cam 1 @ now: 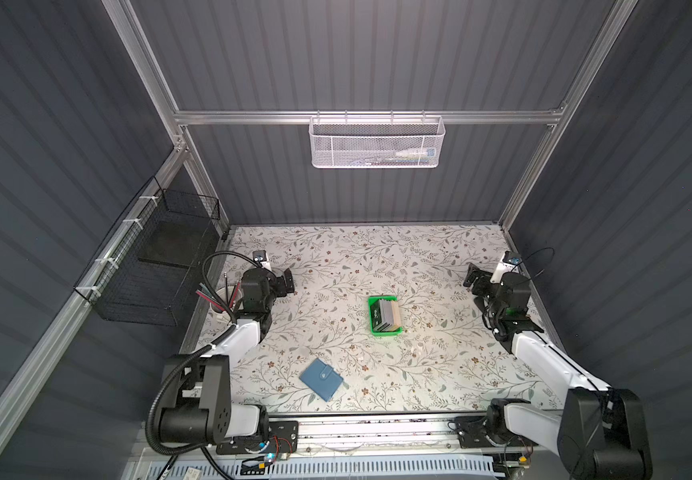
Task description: Put the credit cards into the card holder
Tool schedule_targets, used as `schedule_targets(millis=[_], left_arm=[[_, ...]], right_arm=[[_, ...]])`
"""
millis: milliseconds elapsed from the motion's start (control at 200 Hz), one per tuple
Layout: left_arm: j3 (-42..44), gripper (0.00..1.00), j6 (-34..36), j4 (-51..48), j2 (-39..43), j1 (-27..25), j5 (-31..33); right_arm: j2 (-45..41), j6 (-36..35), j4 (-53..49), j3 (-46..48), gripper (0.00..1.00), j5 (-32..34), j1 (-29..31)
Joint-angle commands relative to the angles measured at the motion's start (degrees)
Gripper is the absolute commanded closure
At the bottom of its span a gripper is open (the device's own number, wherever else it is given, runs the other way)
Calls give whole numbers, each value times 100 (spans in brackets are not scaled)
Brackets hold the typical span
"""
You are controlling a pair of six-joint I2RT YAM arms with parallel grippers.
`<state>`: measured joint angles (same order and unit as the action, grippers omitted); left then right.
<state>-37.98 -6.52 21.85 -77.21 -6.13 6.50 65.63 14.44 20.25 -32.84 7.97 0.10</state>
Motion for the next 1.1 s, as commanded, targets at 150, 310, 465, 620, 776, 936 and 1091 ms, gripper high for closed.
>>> schedule_targets(millis=[150,310,465,620,776,936,1091], left_arm=[[-524,0,-777,-2118,652,-688,-269],[-483,0,-1170,-2597,1079,-723,-925],[-396,0,-1585,-2950,1566,-723,-1402],[-249,0,-2144,-3523,1888,-722,-1911],[-106,0,-2337,-4049,1974,-723,-2219],[64,0,-2623,-4287,2097,-732,-2290],[100,0,-2856,-4358,2412,-744,-2381]], right_arm=[[-328,1529,-1553,-449,1,-1009,146],[-292,1801,-2103,-825,1,-1229,348],[-656,1553,-1924,-647,1,-1930,574],[-1084,1577,-1754,-363,1,-2430,698],[-1320,1411,-2052,-424,1,-2894,803],[-1482,1296,-1970,-396,1,-3015,842],[-1534,1220,-1837,-388,1,-3018,1064]])
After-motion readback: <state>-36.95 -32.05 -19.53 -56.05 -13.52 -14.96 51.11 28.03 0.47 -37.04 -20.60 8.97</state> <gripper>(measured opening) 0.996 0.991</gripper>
